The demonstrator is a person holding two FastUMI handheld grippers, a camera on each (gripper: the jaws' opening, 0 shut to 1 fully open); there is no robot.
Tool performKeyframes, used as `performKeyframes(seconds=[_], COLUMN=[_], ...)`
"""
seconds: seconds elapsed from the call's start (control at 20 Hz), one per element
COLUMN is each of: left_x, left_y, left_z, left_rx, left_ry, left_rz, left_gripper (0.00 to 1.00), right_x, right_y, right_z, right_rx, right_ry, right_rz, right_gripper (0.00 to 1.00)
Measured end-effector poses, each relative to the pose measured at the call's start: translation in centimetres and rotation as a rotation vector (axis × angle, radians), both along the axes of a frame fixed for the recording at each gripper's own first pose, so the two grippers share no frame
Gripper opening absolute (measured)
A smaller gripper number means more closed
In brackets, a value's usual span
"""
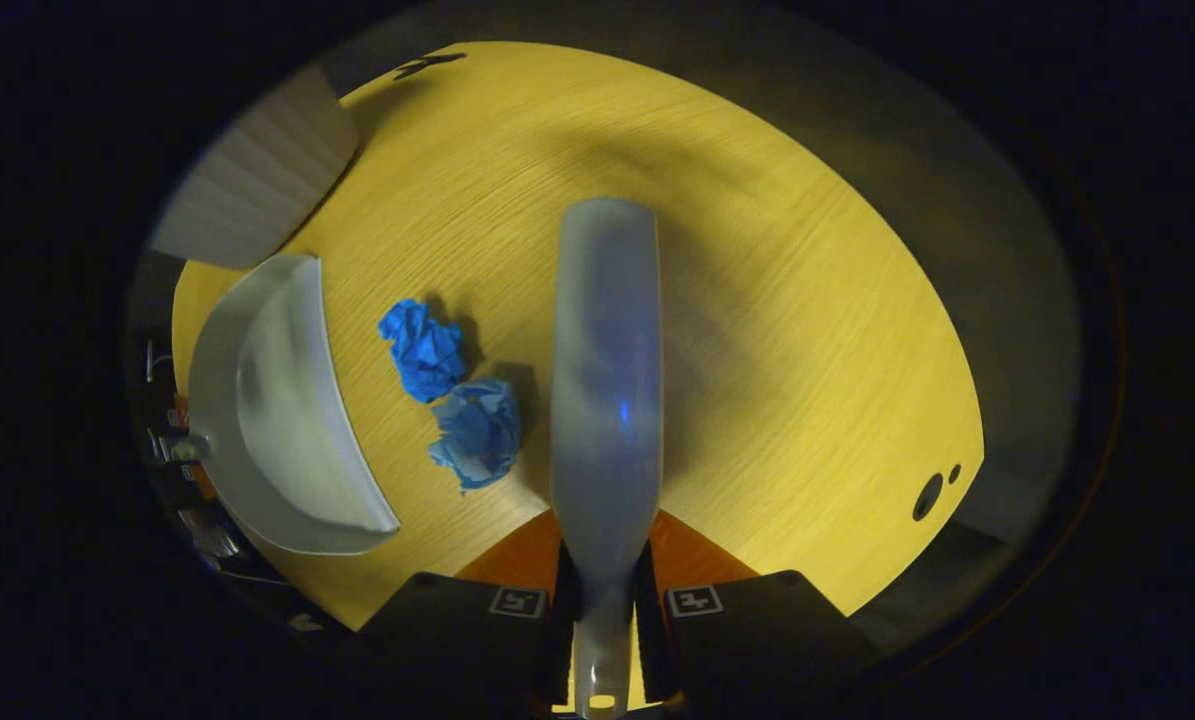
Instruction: Pick up the small broom and dustpan from the desktop, sweep the trash into the dustpan with the broom, and then empty the trash into the garbage bin.
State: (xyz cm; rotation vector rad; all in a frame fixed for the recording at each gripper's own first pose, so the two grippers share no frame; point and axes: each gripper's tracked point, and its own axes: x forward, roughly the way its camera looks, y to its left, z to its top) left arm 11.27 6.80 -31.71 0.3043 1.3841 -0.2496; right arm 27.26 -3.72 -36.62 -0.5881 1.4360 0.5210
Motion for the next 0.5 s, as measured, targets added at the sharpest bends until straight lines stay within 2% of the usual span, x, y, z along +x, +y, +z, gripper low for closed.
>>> performKeyframes(seconds=[0.15,0.35,0.45,0.5], left_x=[0.8,0.7,0.7,0.8], left_y=[-0.6,-0.5,-0.9,-1.0], left_z=[-0.6,-0.5,-0.5,-0.6], left_rx=[-0.033,-0.076,-0.118,-0.134], left_ry=[-0.085,-0.109,-0.128,-0.133], left_rz=[-0.052,-0.059,-0.07,-0.076], left_gripper=[0.29,0.29,0.29,0.29], right_x=[-3.7,-8.5,-8.7,-8.6], right_y=[3.4,4.6,2.7,3.4], right_z=[0.1,0.9,0.6,1.0], right_rx=[0.101,0.266,0.331,0.333], right_ry=[0.094,0.241,0.274,0.264], right_rz=[0.154,0.205,0.276,0.28], right_gripper=[0.3,0.3,0.3,0.34])
